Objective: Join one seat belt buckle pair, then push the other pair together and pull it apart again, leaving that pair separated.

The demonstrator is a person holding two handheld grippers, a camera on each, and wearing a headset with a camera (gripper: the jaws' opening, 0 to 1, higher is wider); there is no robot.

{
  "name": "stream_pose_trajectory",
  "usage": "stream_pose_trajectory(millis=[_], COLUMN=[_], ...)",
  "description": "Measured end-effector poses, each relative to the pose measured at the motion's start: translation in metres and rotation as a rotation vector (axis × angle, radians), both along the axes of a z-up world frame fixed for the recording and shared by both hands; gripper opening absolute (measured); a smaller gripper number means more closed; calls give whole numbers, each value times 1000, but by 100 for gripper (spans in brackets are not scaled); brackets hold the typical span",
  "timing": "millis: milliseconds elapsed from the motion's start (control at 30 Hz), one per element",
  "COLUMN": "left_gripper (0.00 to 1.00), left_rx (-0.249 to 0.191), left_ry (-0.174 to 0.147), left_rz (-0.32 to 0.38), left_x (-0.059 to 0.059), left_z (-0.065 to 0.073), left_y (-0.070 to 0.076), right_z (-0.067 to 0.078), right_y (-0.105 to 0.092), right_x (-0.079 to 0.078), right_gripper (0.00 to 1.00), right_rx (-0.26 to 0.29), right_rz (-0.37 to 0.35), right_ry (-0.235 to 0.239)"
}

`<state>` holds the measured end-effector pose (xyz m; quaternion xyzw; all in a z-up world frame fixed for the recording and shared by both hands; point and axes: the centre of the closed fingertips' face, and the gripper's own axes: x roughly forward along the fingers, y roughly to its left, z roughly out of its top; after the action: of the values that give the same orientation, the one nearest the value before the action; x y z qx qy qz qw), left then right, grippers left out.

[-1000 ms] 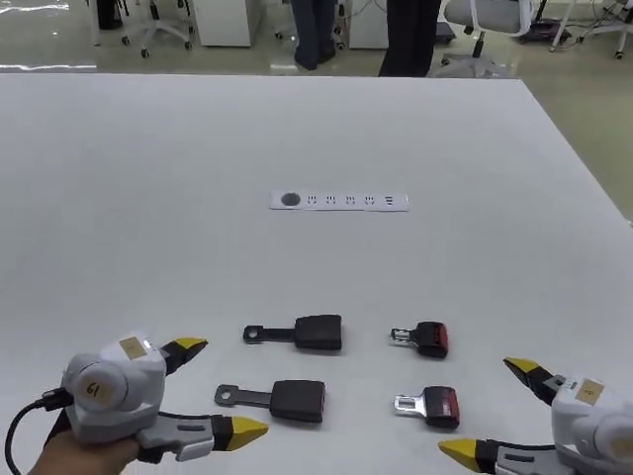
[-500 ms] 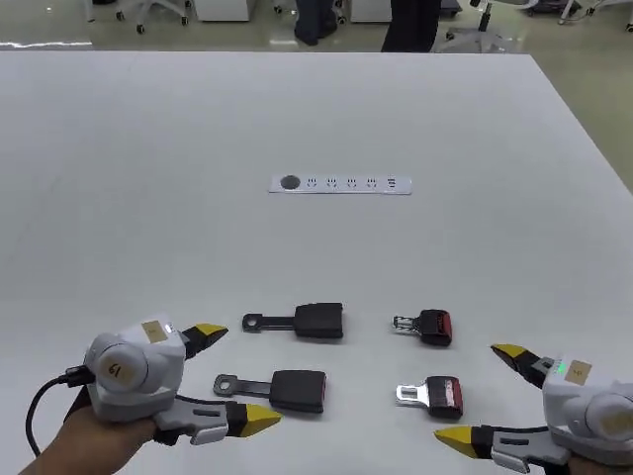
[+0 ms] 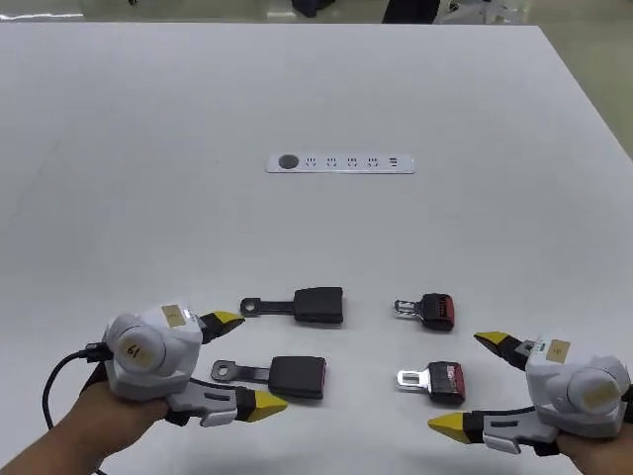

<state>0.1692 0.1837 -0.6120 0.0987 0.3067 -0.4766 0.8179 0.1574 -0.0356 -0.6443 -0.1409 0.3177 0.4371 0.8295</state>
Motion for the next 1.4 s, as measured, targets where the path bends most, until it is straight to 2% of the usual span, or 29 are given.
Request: stream_pose_trajectory(millis=[167, 367, 600, 867, 933, 967, 1033, 1267, 1400], left_gripper=[75, 72, 66, 61, 60, 58, 55, 49, 48], left_rx=[19, 34, 60, 84, 107, 109, 110, 124, 116], left_ry=[6, 18, 16, 8, 13, 20, 14, 20, 33], left_rz=[-33, -77, -130, -191, -224, -229, -246, -285, -299], left_x=[2, 1, 7, 10, 6, 6, 6, 4, 3], left_z=[-6, -19, -31, -39, -43, -45, -47, -53, -59], left_y=[-5, -11, -17, -30, -32, -33, -34, -36, -35], right_z=[-7, -19, -26, -35, -37, -38, -42, -45, -49], right_y=[1, 0, 0, -3, -2, -2, -4, -9, -11], right_x=[-1, 0, 1, 5, 4, 4, 2, 3, 4], right_gripper=[81, 79, 74, 70, 67, 67, 66, 60, 57], right_rx=[-12, -22, -34, -55, -58, -65, -91, -108, -138], right_rz=[31, 61, 104, 142, 152, 159, 183, 209, 255], right_ry=[25, 56, 83, 111, 118, 119, 124, 135, 115])
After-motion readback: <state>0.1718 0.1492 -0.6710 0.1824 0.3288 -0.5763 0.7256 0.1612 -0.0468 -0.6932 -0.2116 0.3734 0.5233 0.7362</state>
